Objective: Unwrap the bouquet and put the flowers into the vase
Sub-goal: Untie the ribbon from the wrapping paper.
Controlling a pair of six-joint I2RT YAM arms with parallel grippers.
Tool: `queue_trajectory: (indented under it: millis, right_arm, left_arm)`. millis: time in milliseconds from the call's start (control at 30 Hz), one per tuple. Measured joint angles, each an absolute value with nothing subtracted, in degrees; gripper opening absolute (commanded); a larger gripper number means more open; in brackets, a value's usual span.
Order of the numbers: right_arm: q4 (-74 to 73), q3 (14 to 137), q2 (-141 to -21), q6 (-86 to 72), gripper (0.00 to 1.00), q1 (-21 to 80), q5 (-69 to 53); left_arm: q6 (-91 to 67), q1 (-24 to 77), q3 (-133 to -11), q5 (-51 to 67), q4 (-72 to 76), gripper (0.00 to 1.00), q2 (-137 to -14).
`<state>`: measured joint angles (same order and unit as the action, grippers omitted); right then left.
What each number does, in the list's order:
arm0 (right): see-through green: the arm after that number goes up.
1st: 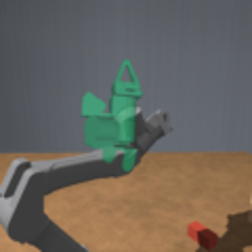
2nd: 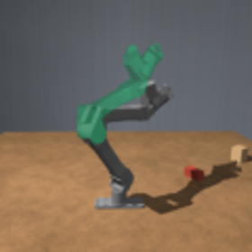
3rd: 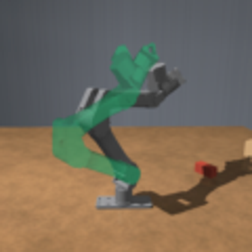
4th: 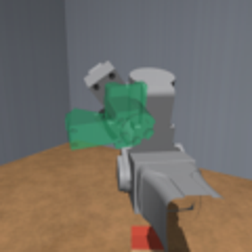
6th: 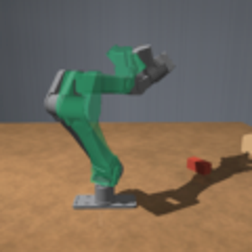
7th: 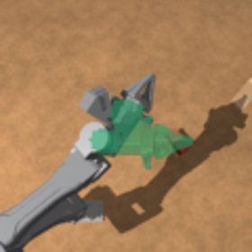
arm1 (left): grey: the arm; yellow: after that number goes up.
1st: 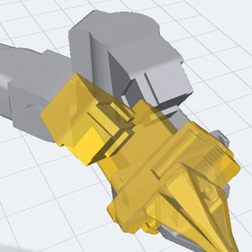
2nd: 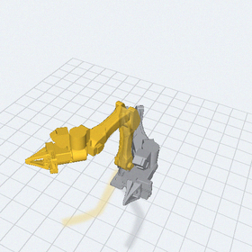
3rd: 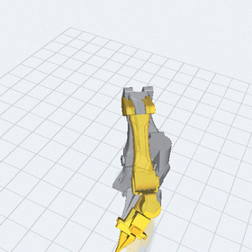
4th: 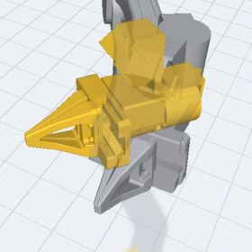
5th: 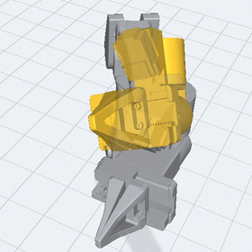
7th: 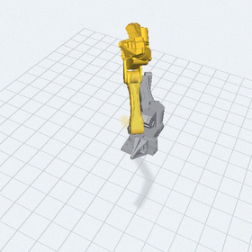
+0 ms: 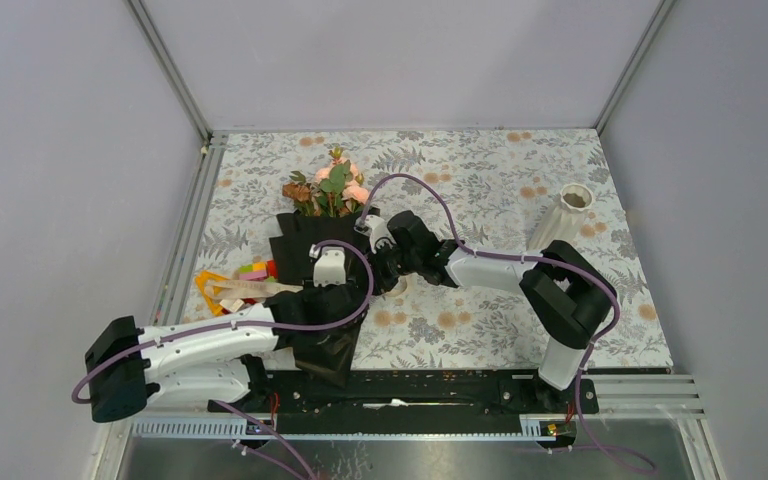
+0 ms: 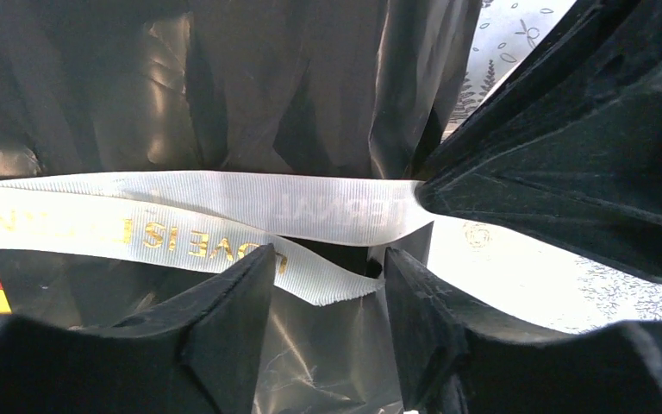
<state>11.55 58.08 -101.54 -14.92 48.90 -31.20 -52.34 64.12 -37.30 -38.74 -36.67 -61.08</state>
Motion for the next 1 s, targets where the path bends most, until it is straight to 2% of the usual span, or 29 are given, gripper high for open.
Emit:
queue_trajectory:
  millis: [200,567,700,1000]
  right_arm:
    - [11.4,58.1,-101.5,-14.8,0.13,48.9,-31.2]
    - [11.4,58.1,-101.5,-14.8,0.08,49.0,-31.1]
    - [11.4,58.1,-101.5,-14.8,0.00,49.0,-31.1]
    - [12.8,56.7,-100.6,-15.0,0.00,49.0,-29.2]
  left_arm:
    - [-52.3,64.1,-37.3,-38.8,-36.7,0.35,-62.3]
    - [-52.6,64.1,-37.4,-38.8,-37.8,0.23,-62.3]
    - [-52.8,64.1,-38.0,-38.8,-39.3,0.19,-62.2]
    - [-53.2,64.1,-38.5,-38.8,-40.6,0.04,-58.6]
